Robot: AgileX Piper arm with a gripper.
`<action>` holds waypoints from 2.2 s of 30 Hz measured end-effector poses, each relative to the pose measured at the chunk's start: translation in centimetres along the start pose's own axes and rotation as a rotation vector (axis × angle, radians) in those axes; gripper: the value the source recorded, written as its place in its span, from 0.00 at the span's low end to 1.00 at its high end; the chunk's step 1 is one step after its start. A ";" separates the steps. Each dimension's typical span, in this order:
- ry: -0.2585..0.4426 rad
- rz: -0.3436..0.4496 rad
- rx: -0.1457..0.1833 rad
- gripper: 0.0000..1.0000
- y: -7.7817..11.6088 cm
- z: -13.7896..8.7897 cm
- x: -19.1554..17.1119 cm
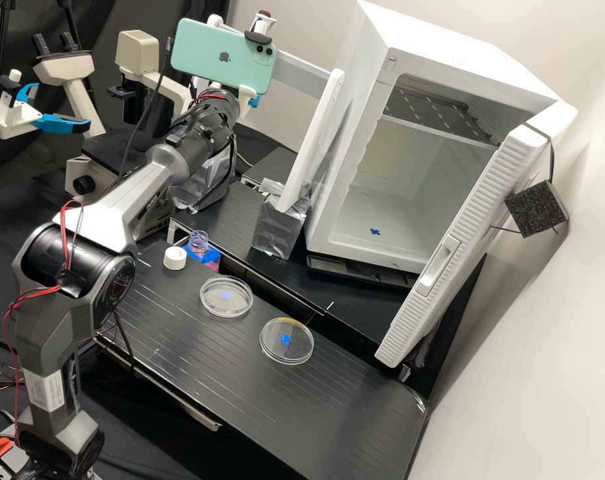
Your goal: Use the pipette
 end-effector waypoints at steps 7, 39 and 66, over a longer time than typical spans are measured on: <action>-0.004 -0.001 -0.011 0.00 -0.1 0.2 0.0; -0.052 0.019 0.003 0.00 -1.4 3.3 -0.5; -0.072 0.054 -0.018 1.00 -1.9 2.5 -1.4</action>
